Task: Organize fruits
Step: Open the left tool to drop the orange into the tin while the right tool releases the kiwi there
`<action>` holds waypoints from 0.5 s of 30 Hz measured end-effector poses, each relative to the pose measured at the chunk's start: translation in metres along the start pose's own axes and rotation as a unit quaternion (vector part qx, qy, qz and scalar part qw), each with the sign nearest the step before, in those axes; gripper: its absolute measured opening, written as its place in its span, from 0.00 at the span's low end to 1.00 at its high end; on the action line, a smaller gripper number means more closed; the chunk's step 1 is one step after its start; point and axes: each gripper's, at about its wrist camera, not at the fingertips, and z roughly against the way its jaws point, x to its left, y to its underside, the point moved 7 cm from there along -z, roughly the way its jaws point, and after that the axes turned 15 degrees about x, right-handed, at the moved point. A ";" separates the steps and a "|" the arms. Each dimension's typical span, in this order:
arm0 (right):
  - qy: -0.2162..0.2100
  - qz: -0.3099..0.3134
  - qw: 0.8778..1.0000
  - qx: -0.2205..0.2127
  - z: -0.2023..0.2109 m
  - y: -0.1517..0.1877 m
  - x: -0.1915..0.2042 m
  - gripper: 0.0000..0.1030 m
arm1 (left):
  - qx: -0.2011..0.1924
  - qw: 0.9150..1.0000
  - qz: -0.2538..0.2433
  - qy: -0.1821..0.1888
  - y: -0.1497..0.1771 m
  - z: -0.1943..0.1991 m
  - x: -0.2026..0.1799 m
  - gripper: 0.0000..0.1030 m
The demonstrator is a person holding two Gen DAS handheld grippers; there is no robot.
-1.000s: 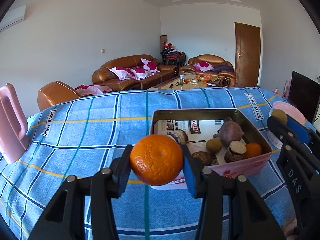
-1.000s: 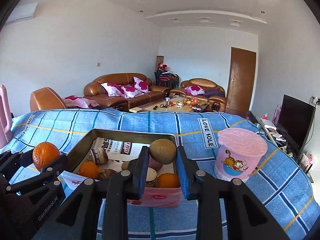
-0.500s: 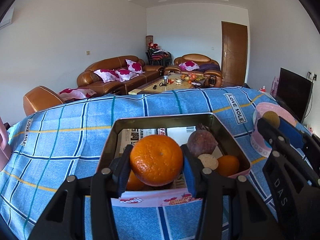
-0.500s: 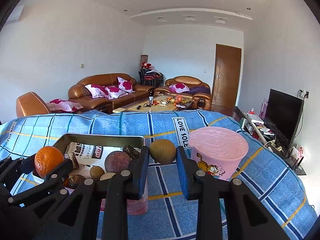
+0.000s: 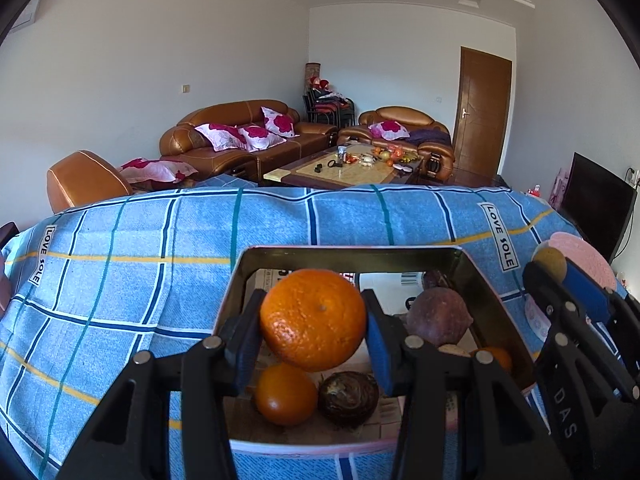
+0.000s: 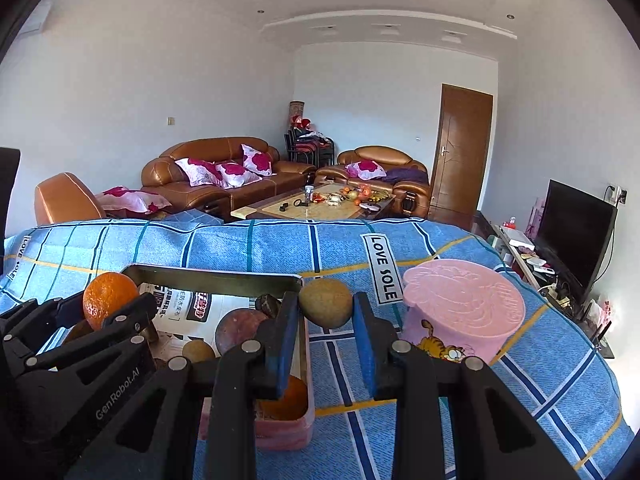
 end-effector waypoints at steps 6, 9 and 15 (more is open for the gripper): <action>-0.016 0.014 1.000 0.017 -0.021 -0.011 0.015 0.29 | 0.025 1.000 0.001 0.006 -0.002 -0.013 0.002 0.47; -0.039 0.026 0.998 0.034 -0.031 -0.014 0.022 0.29 | 0.036 0.999 0.004 0.007 -0.005 -0.019 0.004 0.47; -0.087 0.043 0.992 0.075 -0.047 -0.011 0.034 0.29 | 0.058 0.998 0.013 0.017 -0.006 -0.030 0.005 0.47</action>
